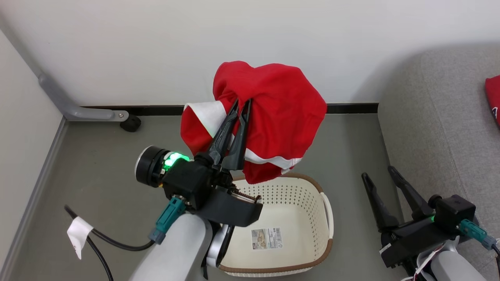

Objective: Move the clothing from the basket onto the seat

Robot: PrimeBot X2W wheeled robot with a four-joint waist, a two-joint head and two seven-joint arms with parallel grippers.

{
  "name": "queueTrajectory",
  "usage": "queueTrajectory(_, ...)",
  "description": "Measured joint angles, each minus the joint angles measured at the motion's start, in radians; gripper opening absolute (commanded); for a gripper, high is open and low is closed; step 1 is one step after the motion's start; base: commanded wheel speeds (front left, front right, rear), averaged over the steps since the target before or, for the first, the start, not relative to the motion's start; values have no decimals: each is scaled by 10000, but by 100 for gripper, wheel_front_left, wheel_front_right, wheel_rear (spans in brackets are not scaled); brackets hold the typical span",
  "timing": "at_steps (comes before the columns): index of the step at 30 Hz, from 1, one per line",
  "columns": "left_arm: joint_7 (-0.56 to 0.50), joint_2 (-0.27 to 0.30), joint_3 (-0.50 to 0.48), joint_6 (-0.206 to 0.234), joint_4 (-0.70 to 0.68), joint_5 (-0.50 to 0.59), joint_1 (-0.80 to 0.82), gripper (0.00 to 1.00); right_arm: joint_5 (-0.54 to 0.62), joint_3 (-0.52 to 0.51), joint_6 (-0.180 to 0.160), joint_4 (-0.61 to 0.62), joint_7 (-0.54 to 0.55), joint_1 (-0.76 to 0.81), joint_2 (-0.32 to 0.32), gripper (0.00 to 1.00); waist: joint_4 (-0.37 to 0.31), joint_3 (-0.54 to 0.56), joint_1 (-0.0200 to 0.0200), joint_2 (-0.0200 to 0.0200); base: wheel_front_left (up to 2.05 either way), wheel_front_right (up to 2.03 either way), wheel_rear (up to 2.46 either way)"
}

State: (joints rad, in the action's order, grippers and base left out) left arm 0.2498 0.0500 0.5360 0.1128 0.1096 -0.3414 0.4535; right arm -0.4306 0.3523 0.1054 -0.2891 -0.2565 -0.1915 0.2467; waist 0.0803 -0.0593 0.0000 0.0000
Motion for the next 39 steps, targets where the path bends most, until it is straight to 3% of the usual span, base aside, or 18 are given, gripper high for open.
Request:
queueTrajectory(17,4,27,-8,-88,-180,192,207,0,456,115,94,600,0,-225,-15,100,-36,-306,0,0,0,0,0)
queueTrajectory(27,4,6,140,-253,203,190,306,0,708,1229,182,1739,-2,-999,-81,100,0,-314,0,1,0,0,0)
queueTrajectory(34,4,-23,305,-337,322,186,372,0,715,2495,184,1908,-2,-1516,155,100,78,-277,0,0,0,0,0)
queueTrajectory(39,4,-31,506,-341,324,174,429,0,715,2844,184,1716,-2,-1755,311,100,192,-264,0,0,0,0,0)
